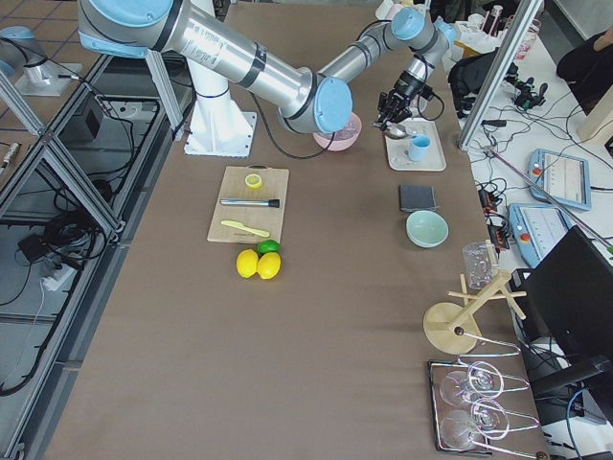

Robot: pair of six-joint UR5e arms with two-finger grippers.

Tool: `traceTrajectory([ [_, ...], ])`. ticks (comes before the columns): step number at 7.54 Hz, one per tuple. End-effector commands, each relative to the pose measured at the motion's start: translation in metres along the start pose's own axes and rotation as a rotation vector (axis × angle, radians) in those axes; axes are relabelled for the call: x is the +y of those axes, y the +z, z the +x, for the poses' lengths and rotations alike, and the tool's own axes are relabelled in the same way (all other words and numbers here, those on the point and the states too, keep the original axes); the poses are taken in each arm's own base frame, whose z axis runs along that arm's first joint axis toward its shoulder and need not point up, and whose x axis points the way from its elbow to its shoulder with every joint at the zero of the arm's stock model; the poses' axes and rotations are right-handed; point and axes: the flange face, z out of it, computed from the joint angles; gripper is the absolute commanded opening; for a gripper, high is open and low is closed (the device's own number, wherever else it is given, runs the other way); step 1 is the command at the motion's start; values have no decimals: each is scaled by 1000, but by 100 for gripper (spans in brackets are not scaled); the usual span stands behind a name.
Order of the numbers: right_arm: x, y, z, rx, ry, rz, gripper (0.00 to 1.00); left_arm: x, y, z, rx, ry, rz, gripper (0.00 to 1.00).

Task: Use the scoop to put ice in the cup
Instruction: 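Tilt the scoop over the blue cup to pour the ice with the right gripper, then carry the empty scoop back and lower it onto the table with the right gripper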

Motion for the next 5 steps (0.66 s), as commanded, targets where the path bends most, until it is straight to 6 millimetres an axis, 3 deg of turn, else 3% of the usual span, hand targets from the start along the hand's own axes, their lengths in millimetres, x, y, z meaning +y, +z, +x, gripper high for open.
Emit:
traceTrajectory([
  [1,17,3,4,8,2,52,0,-1,6,-5,2,-10,-11,97],
  [2,36,13,13,4,72,95,0,0,6,-5,1,-11,-12,97],
  [4,113,66,41,-1,167,197,0,-2,1,-4,-1,-20,-5,98],
  [5,144,75,55,-8,226,234,0,1,-6,-11,1,-32,12,98],
])
